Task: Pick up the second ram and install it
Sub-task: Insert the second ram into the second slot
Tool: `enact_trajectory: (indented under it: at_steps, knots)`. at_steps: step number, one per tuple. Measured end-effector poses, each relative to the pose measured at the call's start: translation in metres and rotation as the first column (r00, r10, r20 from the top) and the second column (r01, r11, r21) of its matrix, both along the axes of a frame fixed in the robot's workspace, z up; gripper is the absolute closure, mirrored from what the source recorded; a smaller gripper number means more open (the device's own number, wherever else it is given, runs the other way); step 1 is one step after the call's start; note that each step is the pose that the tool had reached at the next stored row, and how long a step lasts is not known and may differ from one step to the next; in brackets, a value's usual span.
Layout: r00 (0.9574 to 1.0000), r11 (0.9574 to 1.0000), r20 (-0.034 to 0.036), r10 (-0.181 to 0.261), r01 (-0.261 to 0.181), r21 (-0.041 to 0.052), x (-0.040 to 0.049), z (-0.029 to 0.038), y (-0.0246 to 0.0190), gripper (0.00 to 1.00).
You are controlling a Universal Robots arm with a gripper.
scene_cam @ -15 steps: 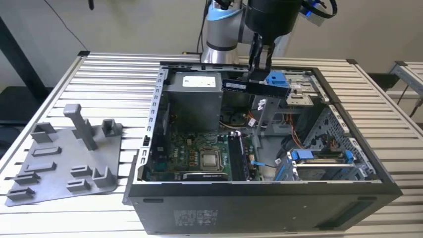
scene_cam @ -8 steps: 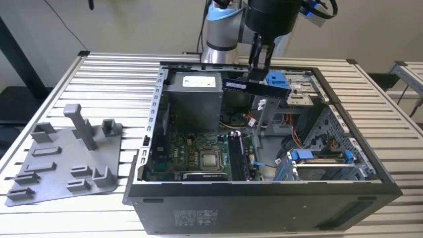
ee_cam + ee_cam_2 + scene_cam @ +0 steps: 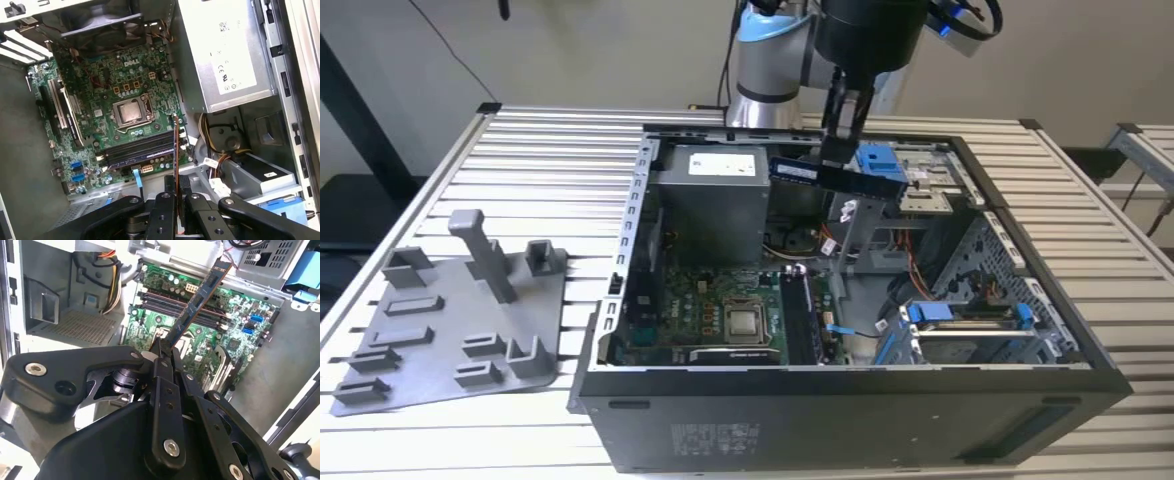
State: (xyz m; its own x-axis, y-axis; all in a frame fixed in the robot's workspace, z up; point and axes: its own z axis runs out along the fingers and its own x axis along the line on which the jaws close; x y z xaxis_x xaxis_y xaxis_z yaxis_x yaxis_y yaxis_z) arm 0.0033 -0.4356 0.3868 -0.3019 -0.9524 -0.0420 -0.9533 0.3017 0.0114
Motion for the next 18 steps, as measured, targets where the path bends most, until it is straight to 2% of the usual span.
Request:
enact_trajectory:
  at_steps: [9,18]
  knots:
    - [0.9975,0.9975,-0.0001,-0.071,0.071,0.0009,0.0000,0.0000,0.0000,0.86]
    - [0.9932,0.9932,-0.0001,-0.117,0.117,0.0018,0.0000,0.0000,0.0000,0.86]
